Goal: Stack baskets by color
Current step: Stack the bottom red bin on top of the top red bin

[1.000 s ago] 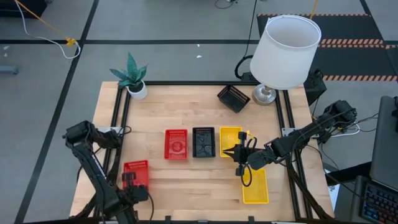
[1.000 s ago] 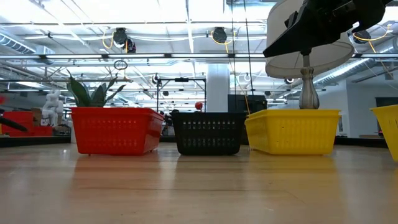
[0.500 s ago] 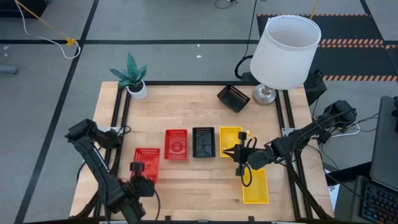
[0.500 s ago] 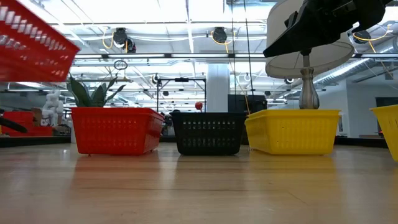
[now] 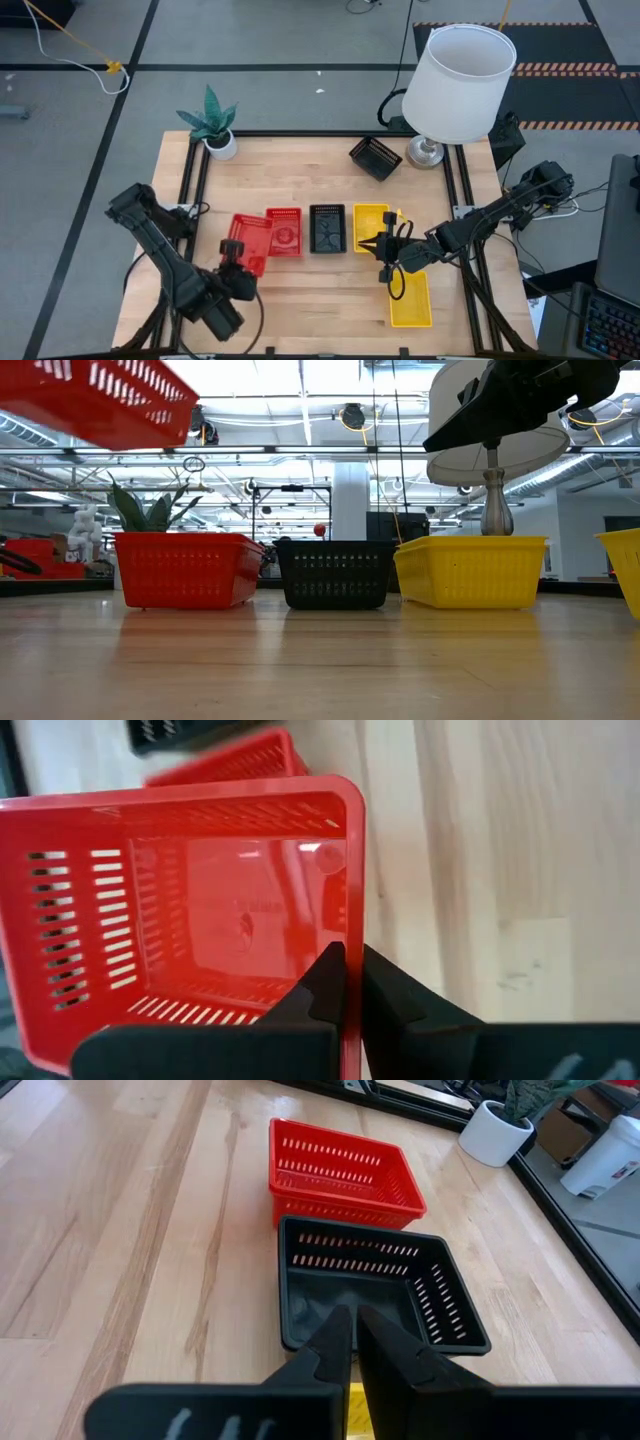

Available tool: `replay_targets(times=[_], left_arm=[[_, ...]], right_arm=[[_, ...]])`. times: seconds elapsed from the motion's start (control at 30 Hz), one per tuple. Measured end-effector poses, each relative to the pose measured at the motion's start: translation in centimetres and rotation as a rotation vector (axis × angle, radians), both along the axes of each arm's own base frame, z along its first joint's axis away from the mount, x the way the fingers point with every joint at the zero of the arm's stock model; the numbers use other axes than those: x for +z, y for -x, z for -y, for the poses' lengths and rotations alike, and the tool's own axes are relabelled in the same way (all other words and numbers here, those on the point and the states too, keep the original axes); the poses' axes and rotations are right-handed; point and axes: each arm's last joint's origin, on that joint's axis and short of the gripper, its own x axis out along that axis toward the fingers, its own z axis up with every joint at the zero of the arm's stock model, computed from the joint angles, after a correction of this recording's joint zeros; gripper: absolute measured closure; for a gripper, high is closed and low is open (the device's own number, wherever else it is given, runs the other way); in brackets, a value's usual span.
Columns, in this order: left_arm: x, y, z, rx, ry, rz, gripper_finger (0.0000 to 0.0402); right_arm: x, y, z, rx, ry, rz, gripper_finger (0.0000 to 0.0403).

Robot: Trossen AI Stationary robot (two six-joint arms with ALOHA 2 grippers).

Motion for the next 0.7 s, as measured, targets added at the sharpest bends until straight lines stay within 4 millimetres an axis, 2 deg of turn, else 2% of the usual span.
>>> replay_targets(times=[0.17,0.37,0.53,0.7], left_arm=[[2.1,0.5,-2.0,-0.034,-0.002,0.067,0.0394],[4.1,0.5,-4.7,0.009,-0.003,0.146,0.0384],[4.3,-0.7,-6.8,0.028,-0.027,0.131,0.0394],[4.3,-1.8,-8.4,0.098,-0.029,0.134,0.0381]], right_arm=[[0.0,0.0,0.0,0.000,0.000,0.000,0.0390],[0.0,0.0,0.0,0.000,0.000,0.000,0.0390],[0.0,0.0,0.0,0.000,0.001,0.000,0.0390],[0.0,0.0,0.0,0.008,0.013,-0.003,0.0390]])
